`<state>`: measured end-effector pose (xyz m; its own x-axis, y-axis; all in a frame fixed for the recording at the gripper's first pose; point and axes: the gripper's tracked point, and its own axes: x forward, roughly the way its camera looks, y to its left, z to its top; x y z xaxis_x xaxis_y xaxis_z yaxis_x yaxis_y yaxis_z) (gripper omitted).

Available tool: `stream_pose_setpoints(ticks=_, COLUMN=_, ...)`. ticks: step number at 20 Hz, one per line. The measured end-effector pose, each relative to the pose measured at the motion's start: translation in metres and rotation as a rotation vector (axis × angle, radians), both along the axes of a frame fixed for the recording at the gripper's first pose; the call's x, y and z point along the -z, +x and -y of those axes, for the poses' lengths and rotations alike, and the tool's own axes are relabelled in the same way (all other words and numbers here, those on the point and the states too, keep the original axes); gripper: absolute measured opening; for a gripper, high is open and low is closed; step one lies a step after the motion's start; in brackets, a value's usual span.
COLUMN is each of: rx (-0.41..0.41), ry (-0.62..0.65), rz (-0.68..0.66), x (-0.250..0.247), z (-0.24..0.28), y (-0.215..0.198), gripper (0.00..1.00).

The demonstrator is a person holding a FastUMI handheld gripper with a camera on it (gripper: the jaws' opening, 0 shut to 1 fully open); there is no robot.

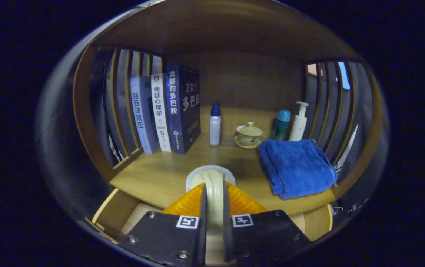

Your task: Pull open the drawer, take out the items inside it, and place them on the countertop above the cabinet.

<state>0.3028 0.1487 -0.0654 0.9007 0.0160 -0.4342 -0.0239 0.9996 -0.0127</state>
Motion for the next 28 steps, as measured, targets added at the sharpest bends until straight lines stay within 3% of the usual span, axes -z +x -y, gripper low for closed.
stream_pose_setpoints(ticks=9, rx=0.049, ry=-0.092, rz=0.084, x=0.010, z=0.000, y=0.059, gripper=0.19)
stream_pose_setpoints(ticks=14, rx=0.051, ry=-0.100, rz=0.125, x=0.007, z=0.005, y=0.072, gripper=0.19)
stream_pose_setpoints(ticks=16, rx=0.028, ry=-0.105, rz=0.146, x=0.001, z=0.003, y=0.063, gripper=0.25)
stream_pose_setpoints(ticks=20, rx=0.014, ry=-0.132, rz=0.271, x=-0.031, z=0.002, y=0.046, gripper=0.83)
stream_pose_setpoints(ticks=28, rx=-0.071, ry=-0.037, rz=0.317, x=-0.058, z=-0.004, y=-0.045, gripper=0.86)
